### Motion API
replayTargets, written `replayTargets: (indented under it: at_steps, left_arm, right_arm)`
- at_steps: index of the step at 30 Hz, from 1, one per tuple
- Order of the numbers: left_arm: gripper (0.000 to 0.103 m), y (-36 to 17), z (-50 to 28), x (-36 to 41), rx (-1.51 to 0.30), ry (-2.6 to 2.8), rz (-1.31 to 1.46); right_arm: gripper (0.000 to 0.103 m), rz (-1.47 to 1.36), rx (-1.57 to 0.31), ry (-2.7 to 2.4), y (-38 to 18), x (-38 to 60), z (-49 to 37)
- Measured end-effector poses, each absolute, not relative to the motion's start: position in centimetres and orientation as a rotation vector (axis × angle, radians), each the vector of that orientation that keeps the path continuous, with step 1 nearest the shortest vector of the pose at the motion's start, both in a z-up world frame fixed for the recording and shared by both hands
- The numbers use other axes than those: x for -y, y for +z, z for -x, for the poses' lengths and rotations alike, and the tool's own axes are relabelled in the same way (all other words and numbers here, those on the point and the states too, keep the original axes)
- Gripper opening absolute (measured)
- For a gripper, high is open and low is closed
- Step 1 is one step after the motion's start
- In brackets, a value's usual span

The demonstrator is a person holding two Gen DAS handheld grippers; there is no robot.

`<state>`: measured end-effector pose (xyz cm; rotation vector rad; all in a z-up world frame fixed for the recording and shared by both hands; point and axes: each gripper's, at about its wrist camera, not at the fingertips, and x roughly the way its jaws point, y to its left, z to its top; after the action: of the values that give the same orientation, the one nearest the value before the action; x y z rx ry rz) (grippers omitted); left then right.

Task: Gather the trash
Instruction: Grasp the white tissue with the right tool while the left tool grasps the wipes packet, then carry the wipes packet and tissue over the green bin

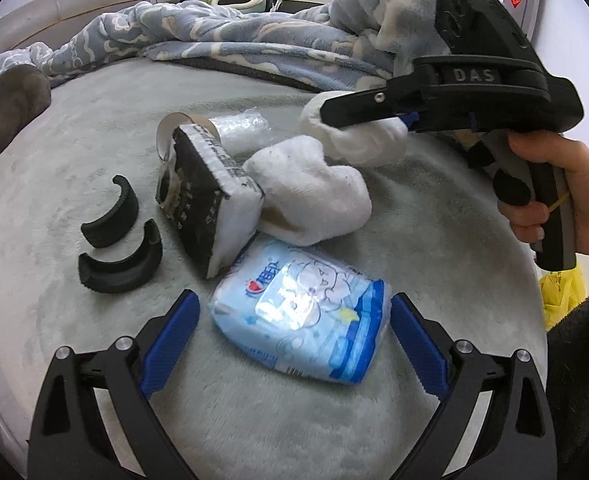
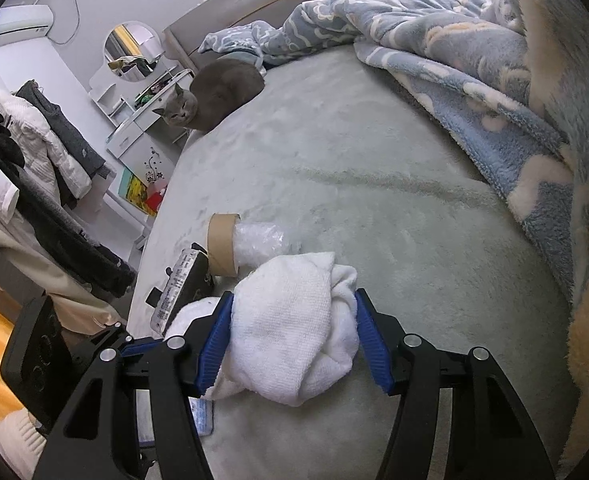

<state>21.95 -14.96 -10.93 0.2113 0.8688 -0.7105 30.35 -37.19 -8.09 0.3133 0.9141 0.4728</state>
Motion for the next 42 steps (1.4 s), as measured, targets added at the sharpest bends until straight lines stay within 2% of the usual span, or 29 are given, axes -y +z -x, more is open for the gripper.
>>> replayTargets:
  at_steps: [5, 9, 15, 42]
  left_arm:
    - [0.096, -11.1, -22.4, 15.5, -0.867, -0.697, -0.196]
    - [0.086, -11.0, -22.2, 15.8, -0.862, -0.685, -0.213]
    - [0.083, -10.5, -21.5, 15.3, -0.872, -0.682, -0.198]
    - [0.083, -5.4, -16.0, 3.7, -0.866, -0.345, 0.057]
  right_arm:
    - [0.060, -0.307, -0.924, 0.465, -8.4, 37.6, -30.3]
    - [0.060, -0.312, -0.916, 0.458, -7.9, 37.9, -30.2]
    - [0.060, -0.308, -0.891, 0.439, -6.4, 37.7, -29.7]
    - [0.060, -0.202, -0.875, 0.443, -2.4, 30.1, -23.1]
